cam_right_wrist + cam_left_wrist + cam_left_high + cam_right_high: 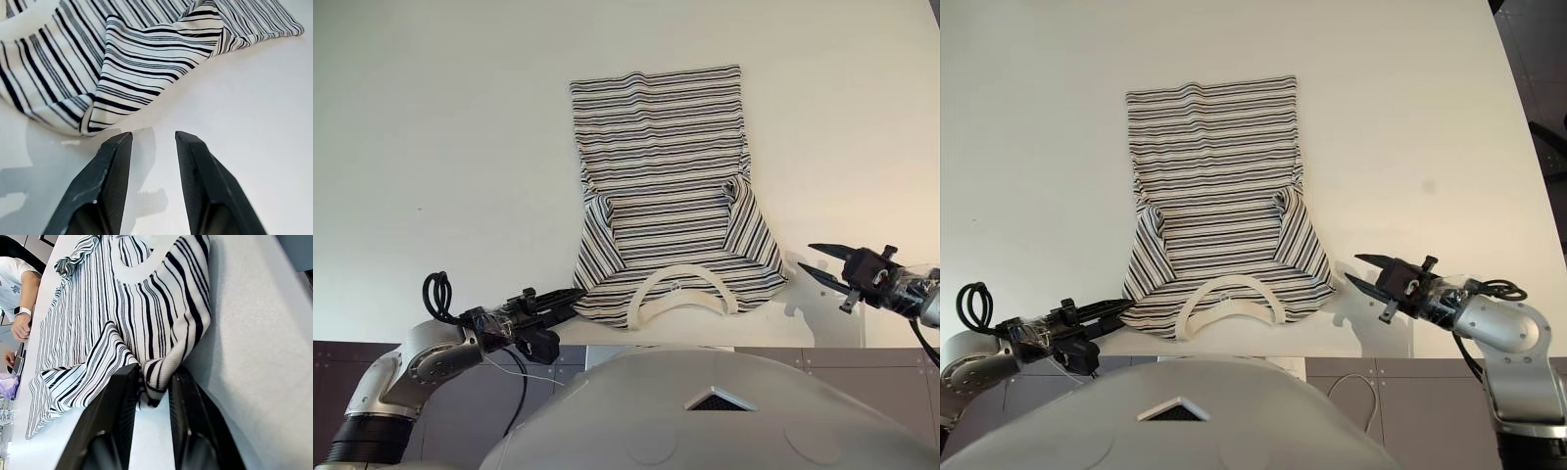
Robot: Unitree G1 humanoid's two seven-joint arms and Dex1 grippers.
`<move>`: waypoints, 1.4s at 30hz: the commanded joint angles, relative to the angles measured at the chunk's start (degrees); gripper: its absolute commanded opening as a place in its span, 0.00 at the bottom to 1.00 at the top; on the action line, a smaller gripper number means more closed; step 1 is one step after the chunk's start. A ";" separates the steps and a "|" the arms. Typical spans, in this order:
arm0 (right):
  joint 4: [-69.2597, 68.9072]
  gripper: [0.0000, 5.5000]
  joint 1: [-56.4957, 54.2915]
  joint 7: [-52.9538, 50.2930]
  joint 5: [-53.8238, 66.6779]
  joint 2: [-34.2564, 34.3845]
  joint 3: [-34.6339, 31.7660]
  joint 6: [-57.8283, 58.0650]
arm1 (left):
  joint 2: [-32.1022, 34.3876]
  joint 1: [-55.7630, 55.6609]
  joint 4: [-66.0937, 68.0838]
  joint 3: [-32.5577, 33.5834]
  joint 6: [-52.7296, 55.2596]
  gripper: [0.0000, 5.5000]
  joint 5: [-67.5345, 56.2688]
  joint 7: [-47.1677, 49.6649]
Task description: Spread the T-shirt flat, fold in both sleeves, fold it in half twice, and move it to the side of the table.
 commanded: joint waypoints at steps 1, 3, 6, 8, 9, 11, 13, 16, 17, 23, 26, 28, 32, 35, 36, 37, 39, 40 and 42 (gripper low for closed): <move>2.63 0.29 -0.01 2.67 -1.67 -3.89 -1.78 -8.82 | 1.40 1.94 0.03 -1.80 4.42 0.07 -0.72 -1.94; 4.43 0.29 1.51 3.58 -3.78 -5.80 -2.92 -19.12 | 1.87 2.10 -0.63 -1.87 6.15 0.03 -3.11 -2.44; 9.73 0.29 1.60 1.29 -11.56 -7.56 -2.10 -34.63 | 2.68 1.97 -1.24 -1.91 7.41 0.02 -4.96 -2.98; 13.16 0.34 0.09 -1.31 -16.64 -7.64 -1.08 -40.21 | 3.12 1.54 -0.80 -2.14 7.40 0.02 -5.41 -3.24; 15.17 0.39 -1.18 -3.25 -19.78 -7.15 -0.33 -42.75 | 3.45 1.28 -0.61 -2.28 7.37 0.02 -5.64 -3.35; 18.38 0.43 -4.30 -7.65 -25.91 -5.45 1.39 -45.81 | 4.15 0.55 -0.23 -2.64 7.23 0.02 -6.19 -3.71; 20.52 0.43 -7.40 -12.17 -29.92 -3.40 2.90 -47.45 | 4.98 -0.37 0.22 -3.02 6.93 0.02 -6.71 -4.21; 20.82 0.43 -9.35 -17.36 -33.67 -0.96 5.92 -49.38 | 6.70 -2.17 1.30 -3.38 6.15 0.02 -7.87 -5.05; 20.43 0.43 -9.36 -18.67 -34.59 -0.47 6.88 -49.86 | 7.11 -2.87 1.62 -3.28 5.95 0.02 -8.24 -5.18; 21.29 0.43 -9.91 -23.16 -37.35 -2.41 9.99 -52.21 | 7.69 -4.85 3.31 -3.18 5.47 0.02 -8.90 -4.95; 21.78 0.43 -11.95 -24.33 -38.19 -2.44 11.80 -52.06 | 7.50 -4.86 3.21 -3.36 5.52 0.02 -8.73 -4.78; 21.80 0.43 -12.92 -25.07 -39.07 -2.14 13.17 -51.85 | 7.55 -5.26 3.27 -3.61 5.46 0.02 -8.80 -4.92; 21.90 0.43 -13.25 -26.27 -40.08 -2.56 15.08 -51.23 | 8.11 -6.55 3.65 -3.93 5.33 0.02 -9.48 -5.48; 22.60 0.36 -12.66 -26.00 -39.42 -4.23 16.28 -51.06 | 8.51 -7.20 4.00 -3.61 5.49 0.02 -10.55 -5.56; 22.75 0.33 -12.46 -25.64 -38.81 -4.88 16.88 -50.93 | 8.52 -7.43 3.85 -3.56 5.70 0.02 -11.03 -5.64; 22.85 0.29 -12.41 -25.58 -38.47 -5.35 17.32 -50.80 | 8.44 -7.63 3.44 -3.54 6.00 0.02 -11.58 -5.73; 22.96 0.23 -12.48 -25.29 -37.73 -6.12 18.21 -50.17 | 8.32 -7.95 2.44 -3.56 6.56 0.02 -12.72 -6.00; 22.99 0.18 -12.58 -25.01 -37.37 -6.51 18.69 -49.85 | 8.30 -8.09 1.95 -3.53 6.84 0.02 -13.28 -6.10; 22.84 0.10 -12.49 -23.76 -34.98 -7.29 19.62 -48.01 | 8.15 -8.71 0.54 -3.53 8.21 0.02 -15.32 -6.57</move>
